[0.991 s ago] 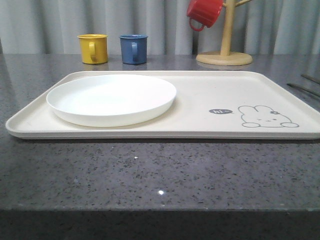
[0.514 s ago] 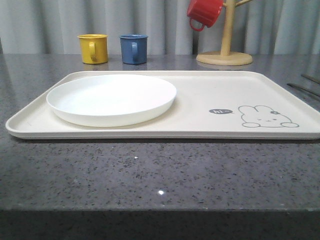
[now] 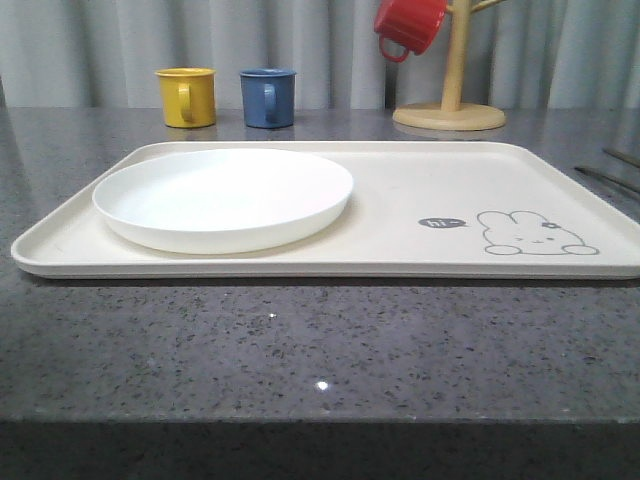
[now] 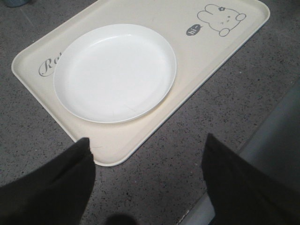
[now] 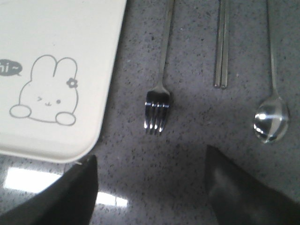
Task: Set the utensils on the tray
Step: 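Withdraw the left gripper upward away from the plate, then lower the right gripper and grasp the silver fork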
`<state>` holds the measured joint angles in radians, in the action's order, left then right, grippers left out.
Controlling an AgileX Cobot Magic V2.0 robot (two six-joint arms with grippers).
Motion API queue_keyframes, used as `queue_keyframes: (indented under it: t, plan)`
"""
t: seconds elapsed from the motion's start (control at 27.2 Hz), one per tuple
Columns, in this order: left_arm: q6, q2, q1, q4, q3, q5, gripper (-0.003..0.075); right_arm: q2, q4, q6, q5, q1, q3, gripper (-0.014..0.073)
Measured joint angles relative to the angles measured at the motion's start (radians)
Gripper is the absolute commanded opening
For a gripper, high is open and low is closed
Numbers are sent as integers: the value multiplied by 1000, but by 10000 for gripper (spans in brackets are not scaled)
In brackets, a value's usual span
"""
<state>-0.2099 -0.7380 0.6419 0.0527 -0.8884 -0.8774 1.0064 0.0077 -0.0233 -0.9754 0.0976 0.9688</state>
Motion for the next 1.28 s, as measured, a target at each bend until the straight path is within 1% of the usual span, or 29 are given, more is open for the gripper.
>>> queue_keyframes:
  t: [0.18, 0.48, 0.66, 0.92, 1.17, 1.28]
  plan:
    - [0, 0, 0, 0, 0, 0, 470, 112, -8, 0, -4, -5, 63, 434]
    - [0, 0, 0, 0, 0, 0, 470, 305, 10, 0, -24, -49, 167, 434]
    - [0, 0, 0, 0, 0, 0, 470, 415, 18, 0, -38, -56, 225, 434]
    - [0, 0, 0, 0, 0, 0, 470, 542, 22, 7, -46, -56, 263, 434]
    - [0, 0, 0, 0, 0, 0, 470, 622, 22, 23, -34, -56, 265, 434]
    - [0, 0, 0, 0, 0, 0, 470, 640, 24, 23, -25, -56, 270, 418]
